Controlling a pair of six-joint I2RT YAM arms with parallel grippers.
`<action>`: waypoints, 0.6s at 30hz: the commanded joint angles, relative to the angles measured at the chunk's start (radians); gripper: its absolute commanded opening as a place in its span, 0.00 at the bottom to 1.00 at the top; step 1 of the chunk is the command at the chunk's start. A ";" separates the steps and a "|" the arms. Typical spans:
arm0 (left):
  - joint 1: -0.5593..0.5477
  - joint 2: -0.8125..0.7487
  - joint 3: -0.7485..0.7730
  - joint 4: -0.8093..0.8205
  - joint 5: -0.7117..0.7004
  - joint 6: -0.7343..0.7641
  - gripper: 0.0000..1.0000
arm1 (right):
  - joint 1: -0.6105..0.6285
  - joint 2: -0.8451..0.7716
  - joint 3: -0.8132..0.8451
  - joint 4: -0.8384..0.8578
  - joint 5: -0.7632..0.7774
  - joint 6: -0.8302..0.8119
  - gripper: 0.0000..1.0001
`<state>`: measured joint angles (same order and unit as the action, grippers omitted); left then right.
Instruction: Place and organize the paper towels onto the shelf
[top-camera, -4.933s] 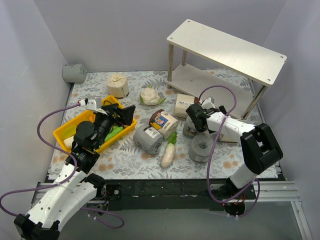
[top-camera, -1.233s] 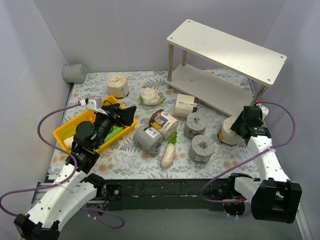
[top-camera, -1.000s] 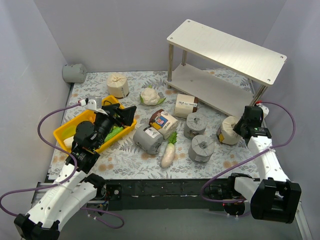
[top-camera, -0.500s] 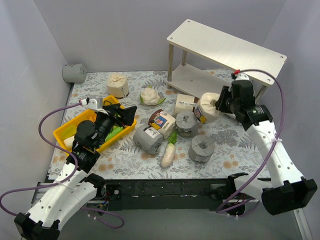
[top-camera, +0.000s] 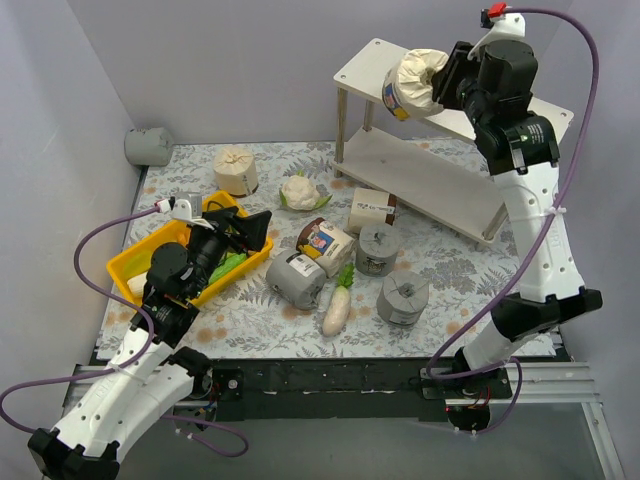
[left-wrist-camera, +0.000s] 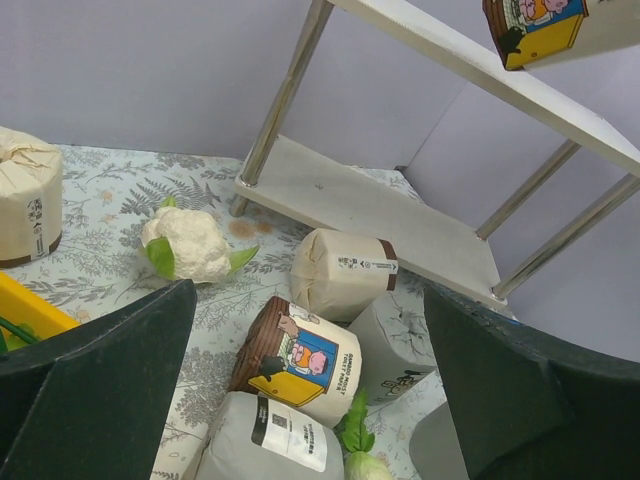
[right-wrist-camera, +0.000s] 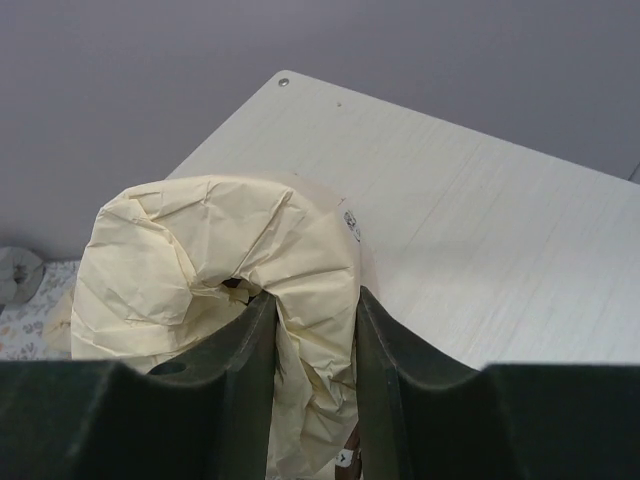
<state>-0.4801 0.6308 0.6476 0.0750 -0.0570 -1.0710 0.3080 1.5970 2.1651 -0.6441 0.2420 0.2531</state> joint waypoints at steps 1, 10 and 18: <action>0.003 -0.010 0.007 -0.003 -0.015 0.011 0.98 | -0.035 0.038 0.056 0.121 0.063 -0.038 0.32; 0.003 0.001 0.009 -0.003 -0.010 0.013 0.98 | -0.102 0.095 0.073 0.179 0.028 0.000 0.34; 0.003 0.006 0.011 -0.003 -0.012 0.013 0.98 | -0.115 0.130 0.085 0.201 0.019 0.015 0.49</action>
<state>-0.4801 0.6342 0.6476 0.0750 -0.0612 -1.0706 0.2081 1.7161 2.2009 -0.5575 0.2523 0.2623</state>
